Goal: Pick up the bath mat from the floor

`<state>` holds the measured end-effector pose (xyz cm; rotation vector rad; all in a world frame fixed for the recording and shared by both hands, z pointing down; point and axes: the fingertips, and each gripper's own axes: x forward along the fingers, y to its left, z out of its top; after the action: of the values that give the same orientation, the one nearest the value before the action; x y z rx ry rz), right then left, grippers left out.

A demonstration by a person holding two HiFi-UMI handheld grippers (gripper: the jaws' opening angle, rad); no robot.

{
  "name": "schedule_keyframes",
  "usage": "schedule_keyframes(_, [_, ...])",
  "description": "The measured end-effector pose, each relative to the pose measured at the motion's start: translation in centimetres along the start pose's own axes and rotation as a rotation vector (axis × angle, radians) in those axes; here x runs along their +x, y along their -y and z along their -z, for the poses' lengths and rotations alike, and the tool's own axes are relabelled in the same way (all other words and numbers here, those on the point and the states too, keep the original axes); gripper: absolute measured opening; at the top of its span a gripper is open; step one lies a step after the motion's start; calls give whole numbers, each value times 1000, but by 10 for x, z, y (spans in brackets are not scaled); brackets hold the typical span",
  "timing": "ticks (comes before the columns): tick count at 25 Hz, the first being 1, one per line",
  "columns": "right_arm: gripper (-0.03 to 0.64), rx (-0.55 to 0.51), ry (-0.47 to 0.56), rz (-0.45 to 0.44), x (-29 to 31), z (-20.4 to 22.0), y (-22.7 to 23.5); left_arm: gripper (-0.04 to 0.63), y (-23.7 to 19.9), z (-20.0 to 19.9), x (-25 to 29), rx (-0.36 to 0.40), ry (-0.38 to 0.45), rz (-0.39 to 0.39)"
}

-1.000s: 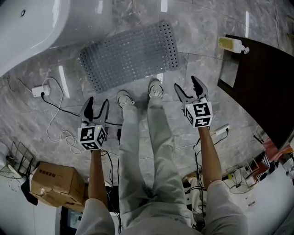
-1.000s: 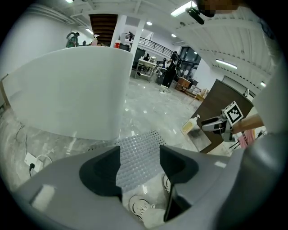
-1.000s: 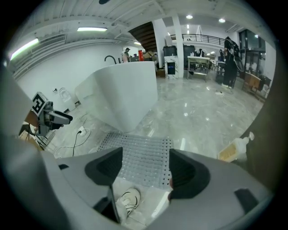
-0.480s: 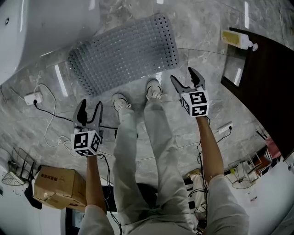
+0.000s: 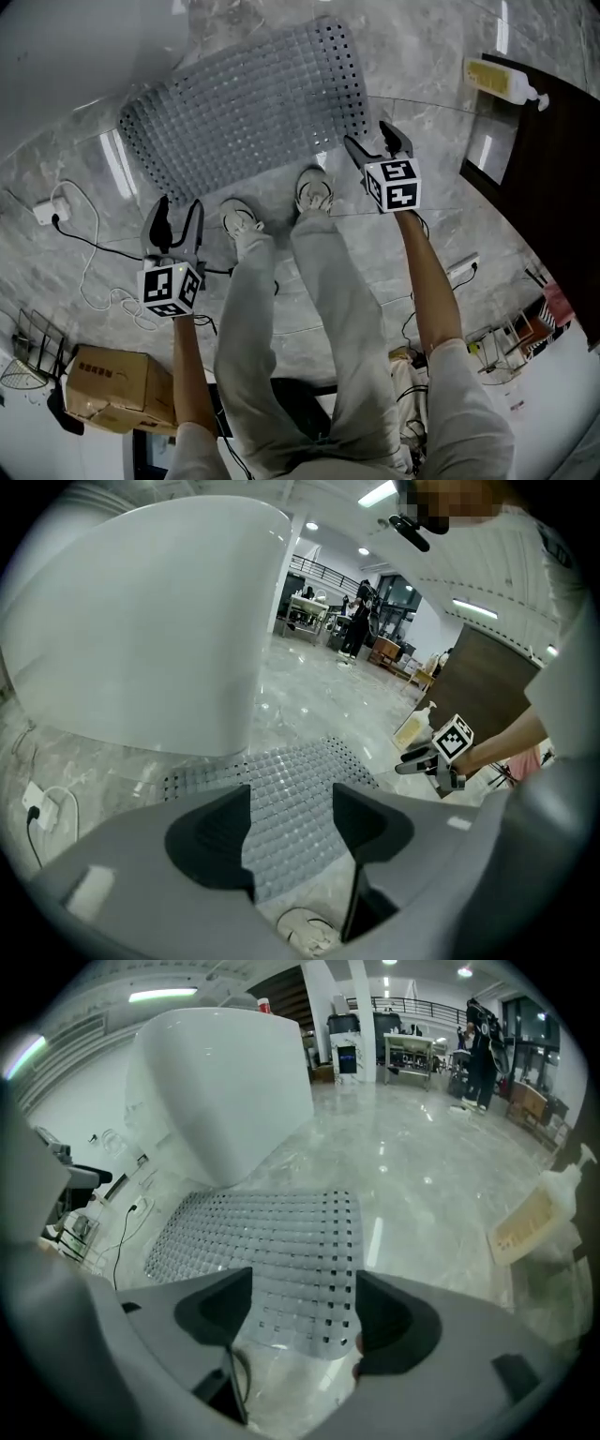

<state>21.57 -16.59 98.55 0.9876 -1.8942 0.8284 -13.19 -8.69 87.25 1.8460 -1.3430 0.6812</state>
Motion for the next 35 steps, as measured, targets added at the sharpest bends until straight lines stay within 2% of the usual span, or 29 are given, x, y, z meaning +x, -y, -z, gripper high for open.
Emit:
schedule_keyframes(4, [314, 24, -30, 20, 33, 18, 11, 264, -4, 20, 20, -12, -18, 4])
schedule_keyframes(9, [314, 31, -95, 50, 74, 43, 26, 263, -3, 31, 47, 20, -28, 33])
schedule_keyframes(16, [376, 55, -160, 75, 118, 69, 42, 264, -3, 48, 68, 47, -59, 77])
schedule_keyframes(21, [380, 43, -216, 105, 134, 86, 45, 264, -9, 57, 71, 45, -75, 82])
schedule_keyframes(26, [380, 54, -233, 88, 138, 86, 46, 264, -12, 57, 75, 33, -61, 83])
schedule_keyframes(31, [380, 55, -251, 107, 136, 85, 47, 263, -10, 60, 77, 25, -55, 95])
schedule_keyframes(33, [379, 52, -254, 101, 136, 84, 42, 264, -10, 62, 77, 19, -56, 95])
schedule_keyframes(35, [308, 33, -250, 90, 136, 83, 33, 264, -9, 63, 78, 15, -57, 97])
